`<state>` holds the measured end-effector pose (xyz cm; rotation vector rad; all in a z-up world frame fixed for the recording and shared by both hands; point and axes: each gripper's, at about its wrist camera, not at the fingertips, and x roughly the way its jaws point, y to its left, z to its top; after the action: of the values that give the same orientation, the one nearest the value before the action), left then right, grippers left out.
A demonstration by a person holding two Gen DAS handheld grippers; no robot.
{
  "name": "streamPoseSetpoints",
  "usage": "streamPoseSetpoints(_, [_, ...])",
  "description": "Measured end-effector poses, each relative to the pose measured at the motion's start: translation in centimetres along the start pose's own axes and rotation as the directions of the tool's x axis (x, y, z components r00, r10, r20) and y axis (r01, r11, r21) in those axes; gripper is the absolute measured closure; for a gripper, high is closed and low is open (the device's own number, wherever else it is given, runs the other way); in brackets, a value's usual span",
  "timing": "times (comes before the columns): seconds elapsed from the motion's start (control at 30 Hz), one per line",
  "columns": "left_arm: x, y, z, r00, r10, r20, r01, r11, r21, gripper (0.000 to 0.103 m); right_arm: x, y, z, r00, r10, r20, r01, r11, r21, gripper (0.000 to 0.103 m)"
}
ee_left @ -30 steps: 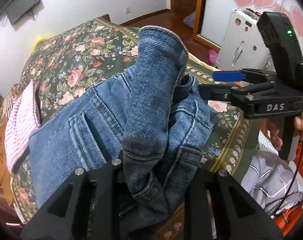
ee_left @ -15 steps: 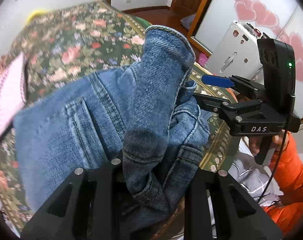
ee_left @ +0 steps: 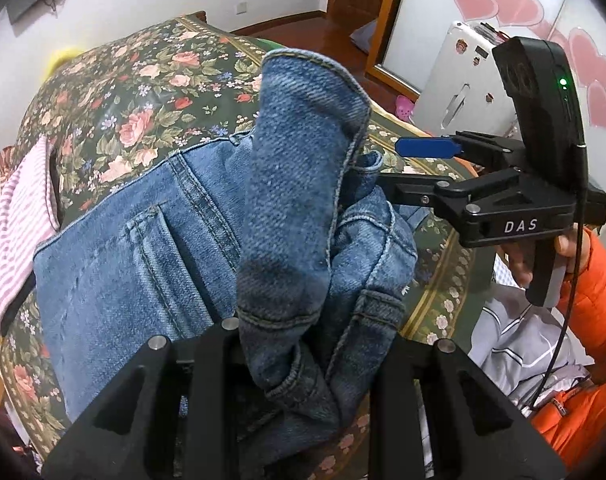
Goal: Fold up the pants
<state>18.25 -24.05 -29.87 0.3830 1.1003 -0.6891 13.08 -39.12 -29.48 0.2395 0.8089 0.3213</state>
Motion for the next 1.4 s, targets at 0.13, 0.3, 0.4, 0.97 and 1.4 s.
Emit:
streamPoseSetpoints(0.13, [-1.0, -0.3, 0.1, 0.999, 0.021, 0.026, -0.021, 1.000, 0.019, 0.080, 0.0, 0.3, 0.1, 1.000, 0.002, 0.004, -0.001, 1.000, -0.011, 0.021])
streamPoseSetpoints(0.3, [-2.7, -0.4, 0.4, 0.999, 0.009, 0.031, -0.010, 1.000, 0.022, 0.080, 1.1, 1.3, 0.2, 1.000, -0.014, -0.008, 0.013, 0.998, -0.060, 0.021])
streamPoseSetpoints(0.4, [-2.9, -0.2, 0.1, 1.000, 0.003, -0.001, -0.003, 1.000, 0.020, 0.080, 1.6, 1.5, 0.3, 1.000, -0.008, -0.002, 0.008, 0.997, -0.071, 0.018])
streamPoseSetpoints(0.97, [-9.3, 0.6, -2.8, 0.995, -0.012, 0.104, 0.018, 0.998, -0.059, 0.052, 4.7, -0.4, 0.4, 0.995, -0.086, -0.051, 0.085, 0.996, -0.014, 0.020])
streamPoseSetpoints(1.4, [-10.8, 3.1, -3.4, 0.973, 0.124, 0.196, -0.091, 0.982, -0.165, 0.030, -2.3, -0.1, 1.8, 0.995, -0.085, 0.055, 0.086, 0.996, -0.012, 0.019])
